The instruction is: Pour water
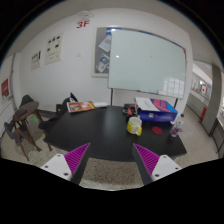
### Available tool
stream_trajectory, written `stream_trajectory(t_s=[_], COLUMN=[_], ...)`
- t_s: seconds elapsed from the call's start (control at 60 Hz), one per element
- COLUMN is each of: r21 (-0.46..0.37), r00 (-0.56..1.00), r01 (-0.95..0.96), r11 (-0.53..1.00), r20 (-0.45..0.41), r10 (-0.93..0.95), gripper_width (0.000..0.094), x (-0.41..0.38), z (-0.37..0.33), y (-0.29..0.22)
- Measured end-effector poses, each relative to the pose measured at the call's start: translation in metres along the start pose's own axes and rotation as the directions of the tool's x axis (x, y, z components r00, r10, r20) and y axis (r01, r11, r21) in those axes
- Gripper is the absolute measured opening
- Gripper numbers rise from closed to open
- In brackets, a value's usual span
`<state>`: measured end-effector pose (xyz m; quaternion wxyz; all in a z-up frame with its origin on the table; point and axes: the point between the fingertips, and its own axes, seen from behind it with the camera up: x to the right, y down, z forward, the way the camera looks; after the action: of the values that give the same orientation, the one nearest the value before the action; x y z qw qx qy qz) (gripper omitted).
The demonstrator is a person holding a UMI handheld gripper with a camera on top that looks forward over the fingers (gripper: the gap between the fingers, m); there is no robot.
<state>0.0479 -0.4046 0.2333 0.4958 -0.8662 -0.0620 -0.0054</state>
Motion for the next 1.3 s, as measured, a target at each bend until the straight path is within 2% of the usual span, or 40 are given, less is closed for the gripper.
stream_trajectory(t_s=[0.233,0.433,0.683,0.95,1.017,1.05,1.1,1.133,1.3], r21=[-0.057,-0.043,0.057,0.145,0.166,0.174,0.186,0.198,0.213], r00=[0.994,0.978,0.971,0.978,0.980,0.978,0.975,0.975,0.974], r01=[-0.040,-0.071,-0.078,-0.059,-0.042,-0.042,-0.048,-0.062,-0.072], r11=[0.998,0.997,0.995,0.988,0.985,0.984,0.981,0.978,0.974], r20=[-0.104,-0.198,-0.221,-0.187,-0.187,-0.195,-0.206,-0.198,-0.194], r10=[0.034,0.061,0.088,0.086,0.074,0.076,0.087,0.102,0.114], gripper_width=[0.0845,0.0850,0.0844,0.0835,0.0770,0.0705,0.0561,0.0556,0.0399], x=[0.168,0.331,0.461,0.500,0.501,0.505,0.511,0.512,0.514], z=[0.087,0.165,0.268,0.354,0.365,0.369,0.373,0.376,0.377], y=[0.082,0.107,0.068,0.026,0.021,0.019,0.018,0.016,0.015])
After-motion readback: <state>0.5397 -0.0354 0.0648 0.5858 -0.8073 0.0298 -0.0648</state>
